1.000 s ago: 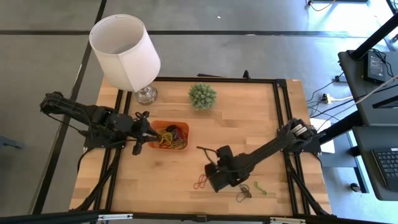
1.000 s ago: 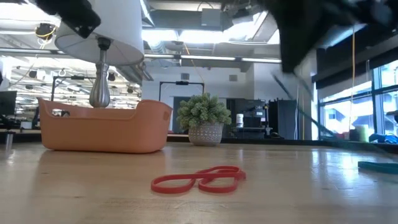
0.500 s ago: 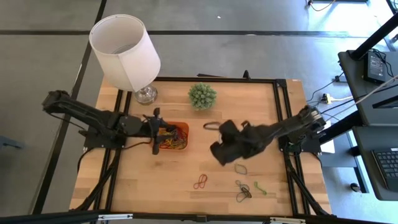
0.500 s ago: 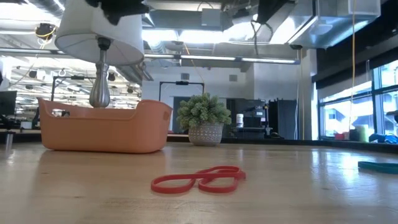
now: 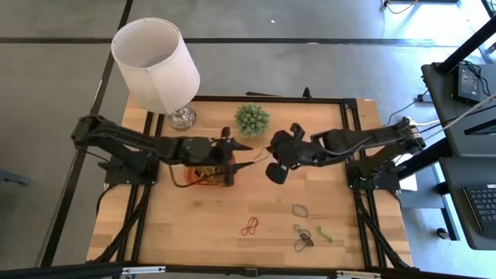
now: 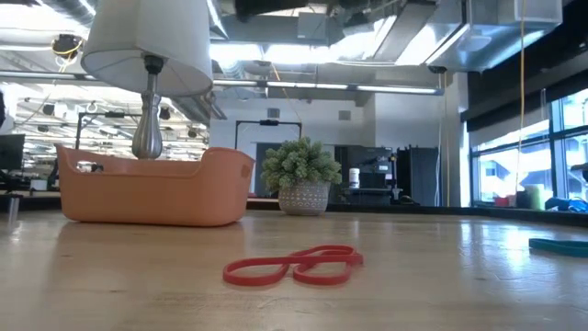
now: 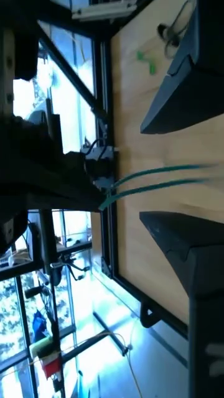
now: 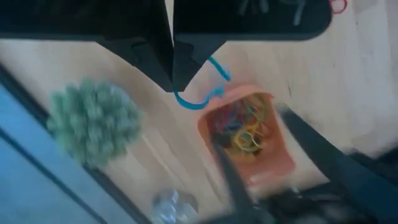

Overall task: Pick and place rubber bands into bin
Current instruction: Put the blue rubber band into the orange bin

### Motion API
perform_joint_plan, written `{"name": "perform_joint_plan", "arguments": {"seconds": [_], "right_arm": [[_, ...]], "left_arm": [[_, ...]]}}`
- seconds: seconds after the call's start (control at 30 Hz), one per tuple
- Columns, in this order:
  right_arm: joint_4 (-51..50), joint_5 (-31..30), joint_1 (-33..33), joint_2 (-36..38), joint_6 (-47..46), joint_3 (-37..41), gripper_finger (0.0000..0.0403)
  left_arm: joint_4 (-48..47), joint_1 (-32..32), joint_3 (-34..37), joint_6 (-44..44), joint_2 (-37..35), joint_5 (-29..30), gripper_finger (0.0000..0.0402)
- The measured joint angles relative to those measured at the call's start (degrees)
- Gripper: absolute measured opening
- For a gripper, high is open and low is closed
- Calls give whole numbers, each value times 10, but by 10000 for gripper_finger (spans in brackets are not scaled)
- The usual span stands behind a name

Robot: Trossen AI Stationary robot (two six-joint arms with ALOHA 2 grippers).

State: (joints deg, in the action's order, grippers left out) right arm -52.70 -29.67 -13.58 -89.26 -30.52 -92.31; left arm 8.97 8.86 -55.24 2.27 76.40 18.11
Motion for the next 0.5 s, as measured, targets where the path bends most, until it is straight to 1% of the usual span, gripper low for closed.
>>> {"name": "perform_joint_plan", "arguments": {"seconds": [0.13, 0.2, 0.3, 0.4, 0.5], "right_arm": [[47, 33, 11, 9, 96, 0, 0], [62, 44, 14, 11, 128, 0, 0], [65, 44, 14, 12, 161, 0, 0], [64, 44, 14, 12, 177, 0, 0], [62, 45, 14, 12, 188, 0, 0]], "left_arm": [[-1, -16, -55, -10, 56, 0, 226], [0, -20, -76, -22, 80, 0, 229], [-1, -20, -96, -40, 105, 1, 228], [-2, -20, -107, -64, 119, 2, 214], [-2, -20, -109, -73, 120, 8, 183]]}}
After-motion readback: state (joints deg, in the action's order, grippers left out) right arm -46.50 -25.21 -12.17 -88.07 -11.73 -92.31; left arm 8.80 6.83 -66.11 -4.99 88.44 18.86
